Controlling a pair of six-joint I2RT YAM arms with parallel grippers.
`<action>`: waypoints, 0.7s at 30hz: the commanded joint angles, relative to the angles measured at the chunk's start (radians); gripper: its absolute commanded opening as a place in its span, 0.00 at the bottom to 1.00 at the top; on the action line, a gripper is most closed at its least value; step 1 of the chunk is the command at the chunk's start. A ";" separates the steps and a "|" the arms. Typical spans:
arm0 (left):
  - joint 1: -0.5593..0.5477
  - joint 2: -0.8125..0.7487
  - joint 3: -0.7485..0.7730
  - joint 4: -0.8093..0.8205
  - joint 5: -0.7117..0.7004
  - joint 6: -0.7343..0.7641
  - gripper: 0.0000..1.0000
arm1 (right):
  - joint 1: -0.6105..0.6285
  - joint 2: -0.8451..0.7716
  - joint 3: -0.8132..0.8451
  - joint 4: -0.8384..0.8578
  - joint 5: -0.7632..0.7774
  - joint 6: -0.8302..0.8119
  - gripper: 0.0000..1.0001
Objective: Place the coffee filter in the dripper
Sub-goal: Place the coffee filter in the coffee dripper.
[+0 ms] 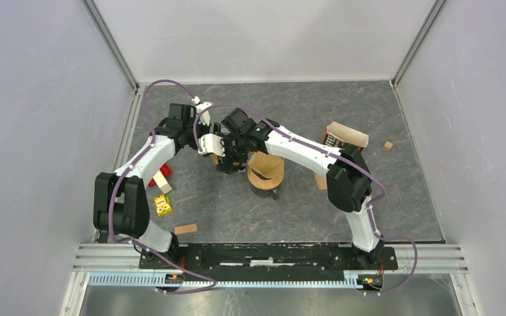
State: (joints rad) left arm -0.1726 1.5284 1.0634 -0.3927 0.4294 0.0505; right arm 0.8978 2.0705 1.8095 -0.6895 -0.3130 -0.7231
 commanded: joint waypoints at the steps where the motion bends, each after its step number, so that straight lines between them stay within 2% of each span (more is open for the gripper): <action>1: -0.002 -0.025 0.048 -0.012 0.012 0.057 0.80 | -0.005 -0.031 0.061 -0.010 0.001 0.000 0.83; 21: -0.002 -0.063 0.100 -0.046 0.031 0.038 0.85 | -0.004 -0.205 0.046 -0.045 -0.050 0.030 0.84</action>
State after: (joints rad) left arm -0.1726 1.5120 1.1160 -0.4313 0.4294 0.0669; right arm 0.8963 1.9488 1.8271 -0.7349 -0.3370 -0.7101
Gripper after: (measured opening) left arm 0.844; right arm 0.845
